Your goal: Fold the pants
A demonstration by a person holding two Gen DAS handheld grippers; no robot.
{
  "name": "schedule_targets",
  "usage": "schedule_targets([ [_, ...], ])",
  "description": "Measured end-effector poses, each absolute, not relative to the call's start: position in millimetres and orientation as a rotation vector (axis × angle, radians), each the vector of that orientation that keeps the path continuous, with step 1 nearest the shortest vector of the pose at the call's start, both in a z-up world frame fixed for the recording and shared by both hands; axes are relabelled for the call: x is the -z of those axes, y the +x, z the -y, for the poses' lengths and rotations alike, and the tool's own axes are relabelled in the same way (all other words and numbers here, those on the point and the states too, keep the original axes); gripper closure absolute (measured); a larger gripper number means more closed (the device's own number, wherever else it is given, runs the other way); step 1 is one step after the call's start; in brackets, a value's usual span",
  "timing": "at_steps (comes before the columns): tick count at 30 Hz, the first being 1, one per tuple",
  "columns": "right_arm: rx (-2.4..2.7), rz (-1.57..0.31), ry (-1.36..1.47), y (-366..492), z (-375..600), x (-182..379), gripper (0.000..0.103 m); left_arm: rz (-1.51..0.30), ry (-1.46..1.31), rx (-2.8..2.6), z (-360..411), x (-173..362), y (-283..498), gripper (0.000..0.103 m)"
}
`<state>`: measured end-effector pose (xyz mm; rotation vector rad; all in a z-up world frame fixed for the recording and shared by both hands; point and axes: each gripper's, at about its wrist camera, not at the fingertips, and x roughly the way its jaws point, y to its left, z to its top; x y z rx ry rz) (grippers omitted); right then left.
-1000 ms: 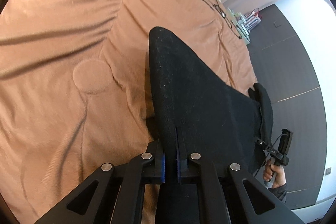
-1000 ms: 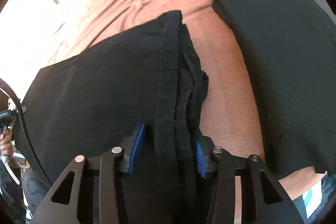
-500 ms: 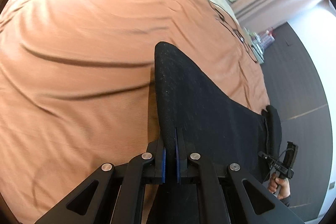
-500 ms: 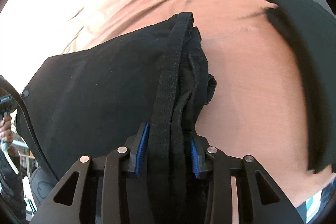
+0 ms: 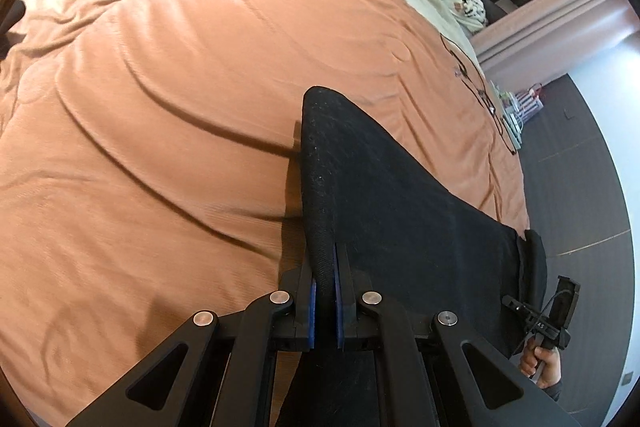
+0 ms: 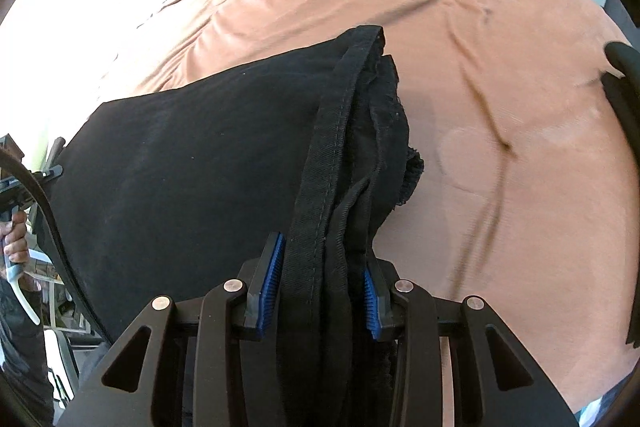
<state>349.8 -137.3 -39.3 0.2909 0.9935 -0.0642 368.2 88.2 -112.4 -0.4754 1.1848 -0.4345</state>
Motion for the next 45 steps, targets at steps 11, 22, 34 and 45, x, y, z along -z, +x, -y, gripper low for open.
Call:
schedule_targets([
  [11,-0.016,-1.006,0.246,382.3,95.2,43.4,0.070,-1.174,-0.526,0.389,-143.3,120.0,366.1,0.095],
  [22,0.115,-1.028,0.234,363.9,128.4,58.2,0.070,-1.240,-0.518,0.308,-156.0,147.1,335.6,0.069],
  [34,0.140,-1.009,0.249,303.8,120.6,47.4,0.070,-1.278,-0.498,0.264,-151.6,151.1,272.4,0.064],
  [45,0.035,-0.803,0.399,219.8,107.7,19.9,0.061,-1.203,-0.564,0.260,-157.3,123.7,231.1,0.049],
])
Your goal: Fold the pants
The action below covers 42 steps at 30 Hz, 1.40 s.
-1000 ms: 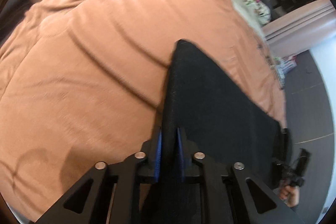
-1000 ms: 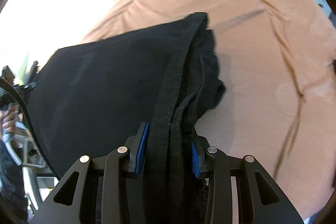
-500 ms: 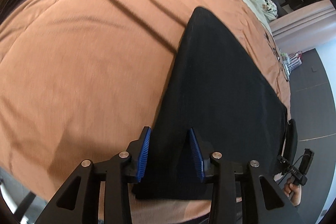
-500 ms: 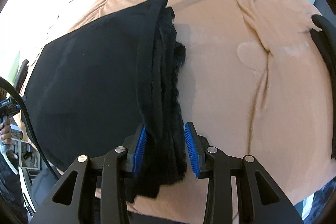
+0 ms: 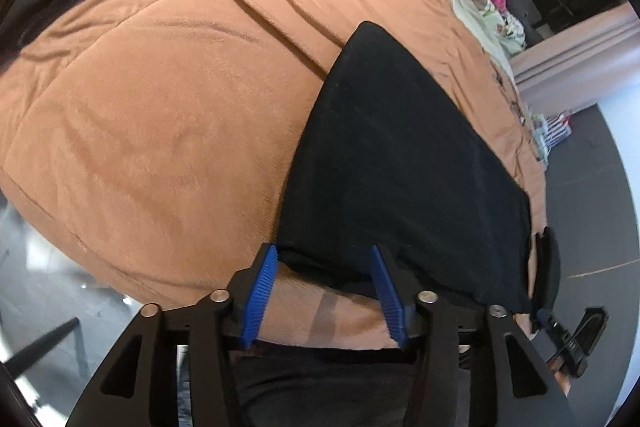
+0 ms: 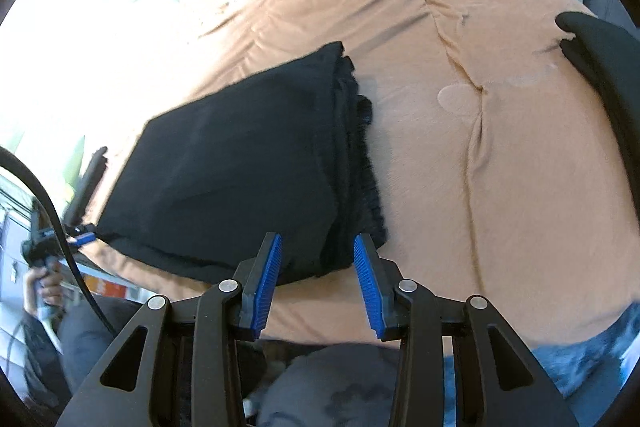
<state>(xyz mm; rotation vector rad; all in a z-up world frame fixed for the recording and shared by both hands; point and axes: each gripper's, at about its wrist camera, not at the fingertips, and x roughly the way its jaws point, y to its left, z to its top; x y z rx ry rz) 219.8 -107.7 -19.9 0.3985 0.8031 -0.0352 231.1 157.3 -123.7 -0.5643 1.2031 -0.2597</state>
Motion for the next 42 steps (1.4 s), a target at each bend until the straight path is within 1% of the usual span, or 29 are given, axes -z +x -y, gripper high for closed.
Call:
schedule_targets([
  [2,0.026,-0.778,0.429,213.5,107.0,22.4,0.041,-1.187,-0.581,0.274,-156.2,124.4,228.7,0.045],
  [4,0.017,-0.754,0.470,210.9,107.9,27.7,0.037,-1.172,-0.602,0.277,-159.6,128.3,227.2,0.039],
  [9,0.019,-0.723,0.522,202.7,103.0,38.9,0.037,-1.150,-0.669,0.268,-162.5,143.5,227.7,0.038],
  [19,0.014,-0.704,0.411,211.0,51.2,36.5,0.037,-1.059,-0.792,0.255,-182.5,161.0,218.4,0.038],
  [22,-0.007,-0.691,0.402,219.4,40.9,36.6,0.037,-1.058,-0.797,0.270,-180.2,162.3,222.1,0.038],
  [29,-0.023,-0.661,0.358,235.7,17.8,35.0,0.037,-0.993,-0.904,0.356,-180.5,173.4,237.4,0.039],
  [32,-0.031,-0.643,0.358,241.6,10.7,35.2,0.037,-0.976,-0.899,0.381,-178.9,172.9,243.1,0.041],
  [35,-0.044,-0.647,0.349,251.7,-1.4,39.5,0.037,-0.967,-0.903,0.404,-179.1,173.9,243.9,0.047],
  [37,-0.059,-0.654,0.348,258.2,-8.8,43.4,0.037,-0.963,-0.913,0.416,-180.7,174.2,239.4,0.058],
  [38,-0.064,-0.656,0.348,260.9,-10.5,44.8,0.037,-0.958,-0.933,0.435,-182.7,174.6,235.9,0.061],
  [40,-0.080,-0.669,0.350,269.3,-17.3,48.7,0.037,-0.944,-0.962,0.456,-186.7,174.4,230.8,0.084],
  [41,-0.086,-0.674,0.350,272.9,-19.0,49.7,0.037,-0.936,-0.968,0.464,-188.1,173.1,229.2,0.088],
  [42,-0.091,-0.679,0.341,278.1,-23.4,51.4,0.037,-0.930,-0.973,0.471,-188.9,171.5,227.5,0.090],
])
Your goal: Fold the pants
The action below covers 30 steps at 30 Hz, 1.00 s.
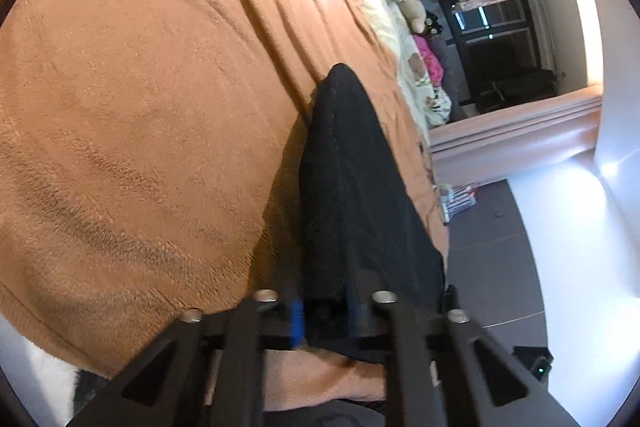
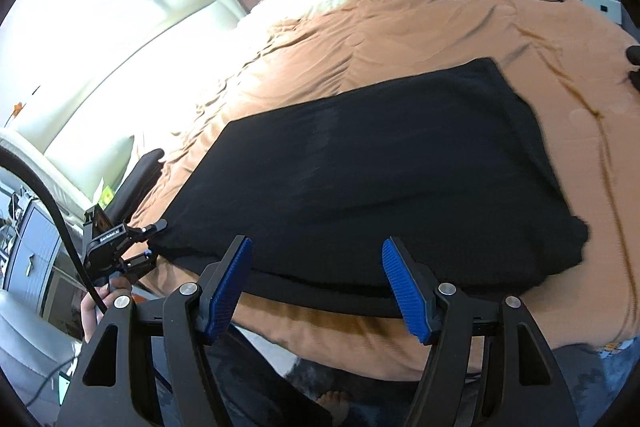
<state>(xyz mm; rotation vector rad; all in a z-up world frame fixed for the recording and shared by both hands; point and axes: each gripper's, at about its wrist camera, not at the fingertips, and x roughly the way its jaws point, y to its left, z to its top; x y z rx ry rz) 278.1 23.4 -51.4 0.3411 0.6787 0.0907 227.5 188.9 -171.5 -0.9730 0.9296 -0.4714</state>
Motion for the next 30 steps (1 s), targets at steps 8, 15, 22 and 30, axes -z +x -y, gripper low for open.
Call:
schedule_targets([
  [8,-0.076,-0.711,0.267,317.5,-40.4,47.6,0.037,-0.913,-0.955,0.498,-188.5,149.4,225.9,0.092],
  [15,-0.061,-0.770,0.207,366.9,-58.0,56.0,0.042,-0.916,-0.952,0.503,-185.4,145.9,228.1,0.092],
  [22,-0.040,-0.811,0.178,401.5,-73.5,67.9,0.067,-0.920,-0.955,0.503,-186.4,144.0,233.3,0.092],
  [30,-0.027,-0.883,0.149,405.1,-90.4,94.2,0.086,-0.921,-0.953,0.504,-182.9,141.8,237.3,0.092],
])
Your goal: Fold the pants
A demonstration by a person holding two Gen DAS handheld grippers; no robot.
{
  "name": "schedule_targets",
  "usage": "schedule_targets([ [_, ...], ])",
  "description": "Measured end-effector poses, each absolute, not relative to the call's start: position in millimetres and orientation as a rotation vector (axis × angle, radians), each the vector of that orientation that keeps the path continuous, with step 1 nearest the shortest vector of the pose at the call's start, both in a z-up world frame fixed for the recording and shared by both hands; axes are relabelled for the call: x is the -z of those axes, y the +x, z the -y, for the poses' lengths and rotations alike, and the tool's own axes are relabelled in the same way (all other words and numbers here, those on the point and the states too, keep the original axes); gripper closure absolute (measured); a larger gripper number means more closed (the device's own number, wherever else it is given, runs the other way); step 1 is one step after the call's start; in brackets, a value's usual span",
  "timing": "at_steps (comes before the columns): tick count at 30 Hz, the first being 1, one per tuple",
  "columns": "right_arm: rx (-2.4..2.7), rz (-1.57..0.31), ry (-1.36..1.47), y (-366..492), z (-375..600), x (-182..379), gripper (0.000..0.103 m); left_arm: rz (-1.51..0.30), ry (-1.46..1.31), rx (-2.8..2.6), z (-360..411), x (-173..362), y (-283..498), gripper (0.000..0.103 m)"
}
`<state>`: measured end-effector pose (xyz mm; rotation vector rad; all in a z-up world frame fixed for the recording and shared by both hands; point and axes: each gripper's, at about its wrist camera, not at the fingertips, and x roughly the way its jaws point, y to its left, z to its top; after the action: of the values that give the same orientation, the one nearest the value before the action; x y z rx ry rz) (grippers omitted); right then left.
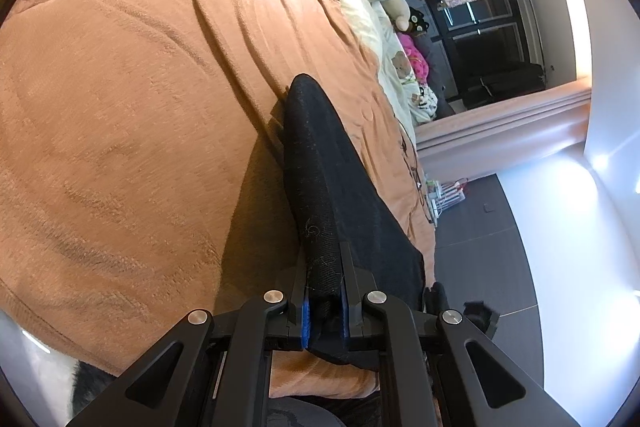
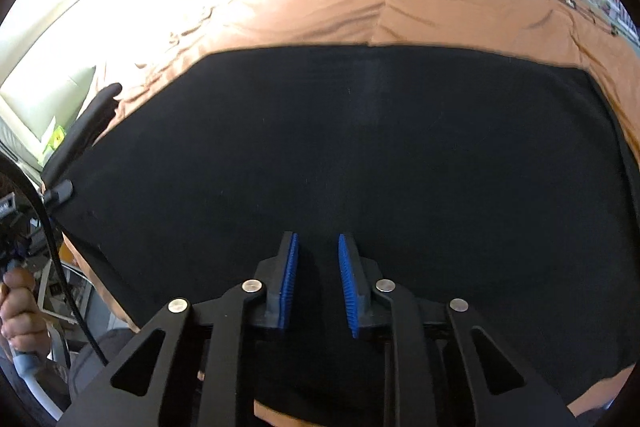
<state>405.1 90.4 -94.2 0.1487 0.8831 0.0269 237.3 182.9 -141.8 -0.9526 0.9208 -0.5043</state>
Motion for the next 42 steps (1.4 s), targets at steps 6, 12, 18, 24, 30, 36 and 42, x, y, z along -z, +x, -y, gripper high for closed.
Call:
schedule_targets([
  [6,-0.071,-0.938,0.127,387.4,-113.4,99.9,0.088,-0.932,-0.966,0.497,-183.6,150.5,238.8,0.092],
  [12,-0.099,-0.965,0.159,398.6,-114.4,88.4,0.092,-0.957,-0.995,0.479,-185.5,159.3,236.3,0.091],
  [18,-0.054,-0.945,0.143,422.2,-105.5,72.8,0.092,-0.975,-1.037,0.467,-187.6,170.0,234.6,0.074],
  [24,-0.028,-0.957,0.134,451.5,-101.6,69.6,0.092,-0.969,-1.118,0.455,-189.8,184.9,233.2,0.062],
  [30,0.008,-0.971,0.095,479.1,-105.6,70.9,0.092,-0.960,-1.126,0.421,-187.5,183.2,235.3,0.062],
  [36,0.038,-0.980,0.080,500.6,-102.4,80.0,0.092,-0.952,-1.139,0.379,-188.5,187.0,232.3,0.076],
  [42,0.051,-0.997,0.080,525.4,-91.3,78.5,0.092,-0.938,-1.158,0.359,-190.7,189.7,228.0,0.077],
])
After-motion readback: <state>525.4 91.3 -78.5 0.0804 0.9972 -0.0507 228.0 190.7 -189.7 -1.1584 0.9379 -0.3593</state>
